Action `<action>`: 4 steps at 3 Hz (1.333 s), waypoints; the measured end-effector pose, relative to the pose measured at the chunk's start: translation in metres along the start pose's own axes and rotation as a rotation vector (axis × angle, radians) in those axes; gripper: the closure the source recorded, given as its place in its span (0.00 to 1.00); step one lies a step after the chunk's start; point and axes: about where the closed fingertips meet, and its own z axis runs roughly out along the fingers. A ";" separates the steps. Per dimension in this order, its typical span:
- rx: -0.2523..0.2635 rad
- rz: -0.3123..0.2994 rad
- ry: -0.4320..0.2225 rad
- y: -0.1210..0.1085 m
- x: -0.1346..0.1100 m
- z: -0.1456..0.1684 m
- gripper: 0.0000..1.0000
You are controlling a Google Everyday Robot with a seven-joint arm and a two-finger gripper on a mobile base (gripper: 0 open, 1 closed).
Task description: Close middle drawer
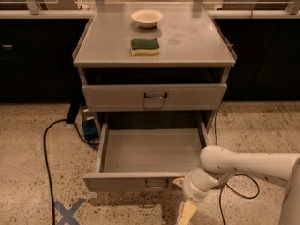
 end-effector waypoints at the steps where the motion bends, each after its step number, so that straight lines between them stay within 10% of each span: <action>1: 0.003 0.078 -0.057 -0.072 0.008 -0.008 0.00; 4: -0.007 0.134 -0.055 -0.150 -0.010 -0.010 0.00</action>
Offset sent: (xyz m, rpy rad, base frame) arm 0.1040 -0.0175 -0.0233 0.0440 0.0458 -0.1131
